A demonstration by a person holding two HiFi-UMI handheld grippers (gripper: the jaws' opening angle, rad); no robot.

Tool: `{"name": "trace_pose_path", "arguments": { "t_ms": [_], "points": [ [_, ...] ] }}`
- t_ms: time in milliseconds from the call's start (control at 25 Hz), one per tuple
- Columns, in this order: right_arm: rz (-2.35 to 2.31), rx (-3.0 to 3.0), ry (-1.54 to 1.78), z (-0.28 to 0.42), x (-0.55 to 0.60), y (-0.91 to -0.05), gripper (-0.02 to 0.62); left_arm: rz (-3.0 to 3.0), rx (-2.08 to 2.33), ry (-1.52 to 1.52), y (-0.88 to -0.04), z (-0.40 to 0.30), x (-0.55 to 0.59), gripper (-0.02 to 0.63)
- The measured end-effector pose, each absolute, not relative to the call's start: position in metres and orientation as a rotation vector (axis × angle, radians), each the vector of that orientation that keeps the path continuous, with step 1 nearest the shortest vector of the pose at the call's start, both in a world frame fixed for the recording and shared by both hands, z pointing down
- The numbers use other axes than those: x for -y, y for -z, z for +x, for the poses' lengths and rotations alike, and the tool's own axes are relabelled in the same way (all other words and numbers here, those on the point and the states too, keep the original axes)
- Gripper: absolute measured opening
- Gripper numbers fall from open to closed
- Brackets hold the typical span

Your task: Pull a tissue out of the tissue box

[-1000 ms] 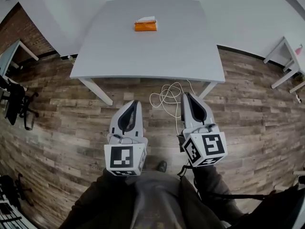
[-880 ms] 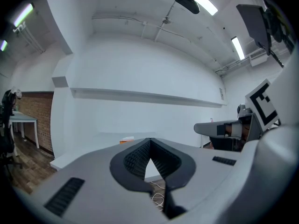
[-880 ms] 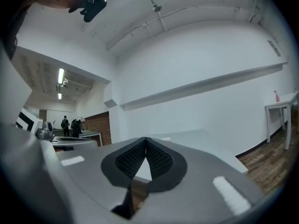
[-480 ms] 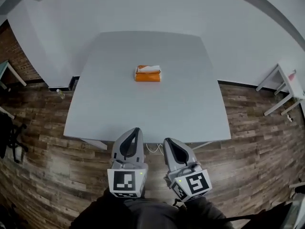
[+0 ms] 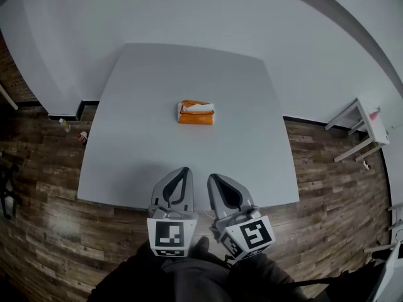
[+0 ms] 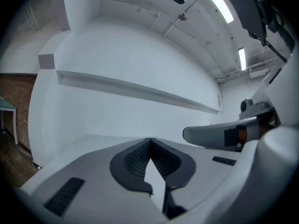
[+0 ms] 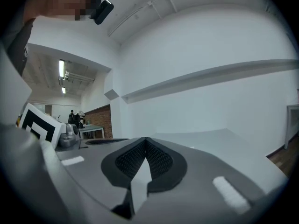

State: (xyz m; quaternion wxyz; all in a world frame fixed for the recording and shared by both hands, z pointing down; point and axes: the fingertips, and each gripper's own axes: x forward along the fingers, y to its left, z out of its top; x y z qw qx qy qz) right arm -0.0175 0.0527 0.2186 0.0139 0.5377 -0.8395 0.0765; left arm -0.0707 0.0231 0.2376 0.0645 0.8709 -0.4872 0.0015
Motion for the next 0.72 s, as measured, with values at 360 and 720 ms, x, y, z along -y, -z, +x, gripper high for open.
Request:
{"name": "trace_pose_path", "arguments": {
  "t_ms": [360,720],
  "points": [
    [1.643,2.647,-0.232,-0.015,-0.016,-0.216,0.003,2.618,1.490,-0.024,-0.239,-0.064,0.013,0.000],
    [1.569,2.685,-0.318,0.023,0.057,-0.254,0.003,2.587,1.481,-0.150,-0.270,-0.015,0.085,0.000]
  ]
}}
